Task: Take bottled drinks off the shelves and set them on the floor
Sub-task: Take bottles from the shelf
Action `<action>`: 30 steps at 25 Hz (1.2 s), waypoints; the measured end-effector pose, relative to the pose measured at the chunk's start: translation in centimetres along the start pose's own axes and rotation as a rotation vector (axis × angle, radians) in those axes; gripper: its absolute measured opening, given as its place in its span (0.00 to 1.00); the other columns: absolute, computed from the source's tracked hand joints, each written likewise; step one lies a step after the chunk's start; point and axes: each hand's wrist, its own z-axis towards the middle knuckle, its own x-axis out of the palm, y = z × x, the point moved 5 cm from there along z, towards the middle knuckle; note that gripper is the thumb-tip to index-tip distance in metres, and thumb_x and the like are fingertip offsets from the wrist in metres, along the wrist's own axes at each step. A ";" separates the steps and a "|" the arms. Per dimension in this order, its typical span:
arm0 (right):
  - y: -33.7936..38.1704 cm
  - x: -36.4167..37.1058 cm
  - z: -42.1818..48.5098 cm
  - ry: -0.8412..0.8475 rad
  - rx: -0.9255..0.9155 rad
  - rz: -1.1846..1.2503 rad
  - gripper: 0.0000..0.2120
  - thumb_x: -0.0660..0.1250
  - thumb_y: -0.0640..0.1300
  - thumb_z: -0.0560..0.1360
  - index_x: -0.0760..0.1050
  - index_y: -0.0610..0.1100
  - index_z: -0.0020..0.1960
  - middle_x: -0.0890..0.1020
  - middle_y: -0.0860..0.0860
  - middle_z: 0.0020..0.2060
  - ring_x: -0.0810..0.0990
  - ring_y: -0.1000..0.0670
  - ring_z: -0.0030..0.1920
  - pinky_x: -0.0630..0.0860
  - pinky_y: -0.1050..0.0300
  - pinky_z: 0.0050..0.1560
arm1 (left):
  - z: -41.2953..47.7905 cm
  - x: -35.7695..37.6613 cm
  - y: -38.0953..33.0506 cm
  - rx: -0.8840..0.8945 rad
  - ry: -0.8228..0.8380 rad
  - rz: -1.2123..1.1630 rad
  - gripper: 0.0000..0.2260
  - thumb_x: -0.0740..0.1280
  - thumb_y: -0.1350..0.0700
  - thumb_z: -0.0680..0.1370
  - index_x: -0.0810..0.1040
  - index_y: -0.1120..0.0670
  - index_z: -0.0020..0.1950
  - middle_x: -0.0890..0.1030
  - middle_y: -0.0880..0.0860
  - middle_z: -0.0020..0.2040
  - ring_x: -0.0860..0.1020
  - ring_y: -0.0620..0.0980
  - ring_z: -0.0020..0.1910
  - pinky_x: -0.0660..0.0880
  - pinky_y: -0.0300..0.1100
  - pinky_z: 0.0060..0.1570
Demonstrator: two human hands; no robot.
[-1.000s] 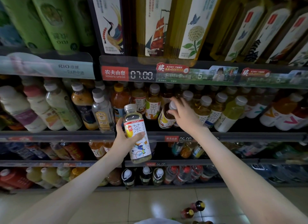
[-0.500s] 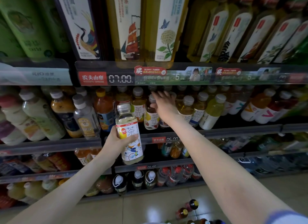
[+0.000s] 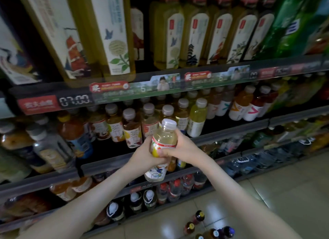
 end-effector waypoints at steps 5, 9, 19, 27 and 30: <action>-3.8 -6.6 -1.9 -0.206 0.020 0.094 0.33 0.81 0.47 0.63 0.66 0.61 0.59 0.80 0.61 0.51 0.78 0.67 0.49 0.73 0.69 0.49 | 4.2 4.8 -3.9 0.203 0.193 0.404 0.38 0.75 0.40 0.67 0.61 0.46 0.71 0.70 0.45 0.66 0.70 0.41 0.63 0.67 0.34 0.62; -6.1 -10.8 -2.1 -0.313 0.059 0.098 0.32 0.80 0.47 0.63 0.65 0.59 0.59 0.79 0.61 0.51 0.77 0.64 0.50 0.73 0.66 0.48 | 7.4 3.5 -6.1 0.570 -0.377 1.147 0.37 0.73 0.39 0.67 0.70 0.56 0.70 0.71 0.62 0.66 0.66 0.62 0.67 0.61 0.60 0.68; -9.3 -13.9 0.2 -0.282 0.016 0.080 0.32 0.81 0.45 0.63 0.68 0.59 0.60 0.78 0.59 0.55 0.76 0.61 0.54 0.72 0.64 0.48 | 12.0 3.5 -5.2 0.330 -0.472 1.400 0.40 0.84 0.54 0.47 0.80 0.62 0.56 0.76 0.67 0.50 0.77 0.70 0.50 0.70 0.65 0.57; -11.4 -15.7 0.2 -0.299 0.012 0.114 0.32 0.81 0.44 0.62 0.69 0.58 0.60 0.77 0.56 0.56 0.76 0.58 0.56 0.73 0.61 0.52 | 12.9 3.0 -4.6 0.345 -0.502 1.445 0.39 0.83 0.60 0.51 0.77 0.62 0.61 0.75 0.68 0.57 0.74 0.70 0.56 0.68 0.63 0.61; -11.3 -15.8 0.0 -0.295 0.001 0.133 0.31 0.81 0.43 0.63 0.68 0.60 0.57 0.76 0.56 0.56 0.76 0.61 0.54 0.72 0.65 0.48 | 13.3 3.1 -4.7 0.279 -0.495 1.429 0.41 0.84 0.61 0.49 0.77 0.63 0.61 0.76 0.68 0.57 0.74 0.71 0.58 0.63 0.62 0.62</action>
